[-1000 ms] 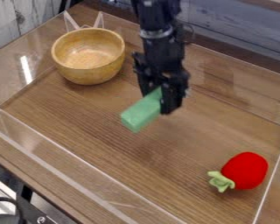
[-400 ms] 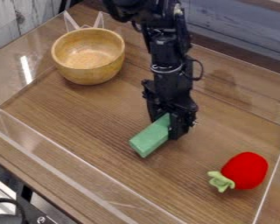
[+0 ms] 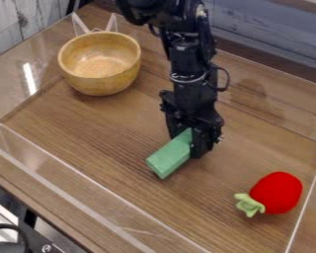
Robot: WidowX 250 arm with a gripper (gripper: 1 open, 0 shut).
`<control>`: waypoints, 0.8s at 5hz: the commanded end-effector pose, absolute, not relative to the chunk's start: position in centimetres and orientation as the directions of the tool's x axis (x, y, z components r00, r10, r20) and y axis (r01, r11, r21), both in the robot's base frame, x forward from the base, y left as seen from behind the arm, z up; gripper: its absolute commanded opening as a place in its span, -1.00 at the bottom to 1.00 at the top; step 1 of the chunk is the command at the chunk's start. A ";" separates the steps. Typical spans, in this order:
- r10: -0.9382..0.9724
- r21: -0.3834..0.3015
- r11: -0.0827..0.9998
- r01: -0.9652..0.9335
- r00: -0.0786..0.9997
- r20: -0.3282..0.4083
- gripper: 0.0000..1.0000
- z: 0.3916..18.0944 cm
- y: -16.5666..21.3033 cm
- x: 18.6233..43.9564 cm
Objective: Remove the green block from the brown bowl and put it on the table
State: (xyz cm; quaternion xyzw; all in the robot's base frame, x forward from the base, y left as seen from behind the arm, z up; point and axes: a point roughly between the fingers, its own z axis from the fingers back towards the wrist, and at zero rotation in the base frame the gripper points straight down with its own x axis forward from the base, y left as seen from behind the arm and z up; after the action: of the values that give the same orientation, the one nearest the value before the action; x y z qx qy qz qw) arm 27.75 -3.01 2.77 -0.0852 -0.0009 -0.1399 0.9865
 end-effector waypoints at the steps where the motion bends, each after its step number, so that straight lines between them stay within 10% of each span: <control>1: -0.265 -0.158 0.949 0.274 0.961 0.076 -1.00 4.2 -3.0 28.8; 2: -0.254 -0.158 0.951 0.264 0.964 0.080 -1.00 4.4 -2.9 28.9; 3: -0.240 -0.164 0.953 0.255 0.965 0.102 1.00 5.9 -2.7 28.9; 4: -0.226 -0.165 0.955 0.248 0.964 0.138 1.00 8.0 -2.2 28.9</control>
State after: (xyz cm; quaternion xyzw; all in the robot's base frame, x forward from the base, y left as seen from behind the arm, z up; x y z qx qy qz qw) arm 28.10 -2.44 6.30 -0.0948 -0.0273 -0.1205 0.9878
